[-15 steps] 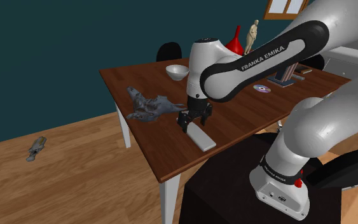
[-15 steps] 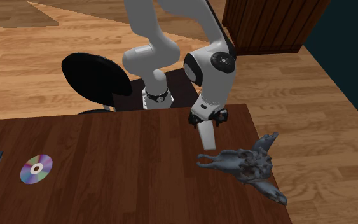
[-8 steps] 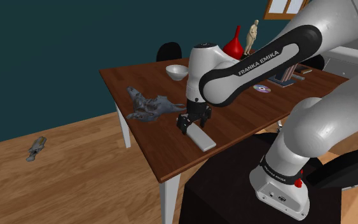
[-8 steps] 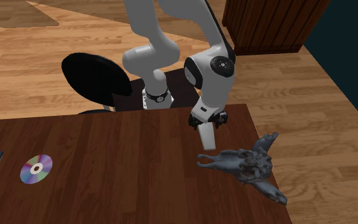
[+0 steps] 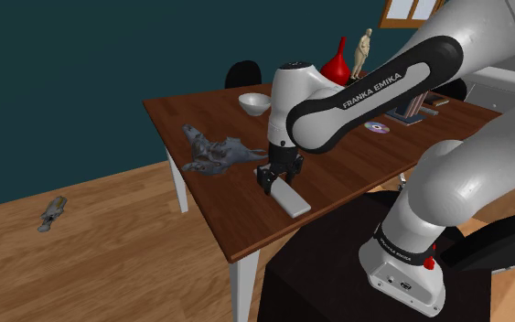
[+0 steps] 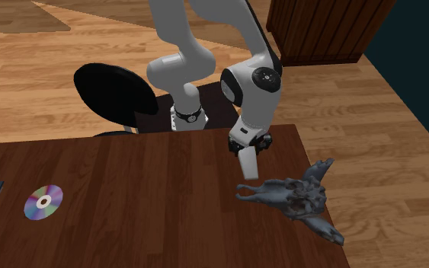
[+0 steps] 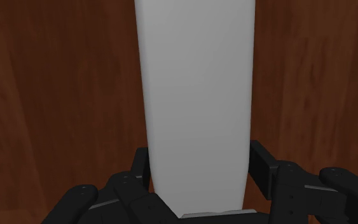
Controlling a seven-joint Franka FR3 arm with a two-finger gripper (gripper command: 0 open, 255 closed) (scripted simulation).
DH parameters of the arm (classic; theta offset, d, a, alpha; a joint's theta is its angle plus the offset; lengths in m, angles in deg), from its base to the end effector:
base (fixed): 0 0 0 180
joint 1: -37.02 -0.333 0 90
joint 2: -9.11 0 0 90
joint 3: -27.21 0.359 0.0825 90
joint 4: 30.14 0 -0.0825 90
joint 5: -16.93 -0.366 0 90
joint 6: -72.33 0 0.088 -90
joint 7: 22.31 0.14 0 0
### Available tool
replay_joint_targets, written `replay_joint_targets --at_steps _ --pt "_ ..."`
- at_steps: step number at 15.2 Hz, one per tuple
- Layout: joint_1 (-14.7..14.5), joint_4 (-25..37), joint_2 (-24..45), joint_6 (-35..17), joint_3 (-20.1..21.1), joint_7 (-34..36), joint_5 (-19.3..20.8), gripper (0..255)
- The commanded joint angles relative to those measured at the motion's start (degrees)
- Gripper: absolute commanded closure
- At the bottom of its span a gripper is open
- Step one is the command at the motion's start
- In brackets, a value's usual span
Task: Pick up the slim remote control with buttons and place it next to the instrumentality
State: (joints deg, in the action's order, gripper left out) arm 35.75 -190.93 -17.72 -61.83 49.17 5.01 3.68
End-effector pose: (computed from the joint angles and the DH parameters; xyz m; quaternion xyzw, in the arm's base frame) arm 0.2965 0.1263 0.3457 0.9906 -0.1366 -0.0044 0.0049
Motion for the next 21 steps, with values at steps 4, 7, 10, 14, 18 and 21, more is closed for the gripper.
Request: replay_joint_targets --at_steps 4,7,10,14,18,21 --pt "0.00 -0.01 0.03 -0.01 0.00 -0.01 0.01 255" --pt "-0.14 1.08 -2.09 3.18 -0.58 -0.15 0.10 255" --pt "-0.23 2.29 -3.98 6.27 -1.15 -0.25 0.27 255" --pt "-0.27 4.10 -6.16 10.25 -1.88 -0.33 0.57 255" --pt "-0.25 6.11 -7.97 14.05 -2.57 -0.38 0.94 255" --pt "-0.22 7.23 -8.76 15.96 -2.91 -0.38 1.15 255"
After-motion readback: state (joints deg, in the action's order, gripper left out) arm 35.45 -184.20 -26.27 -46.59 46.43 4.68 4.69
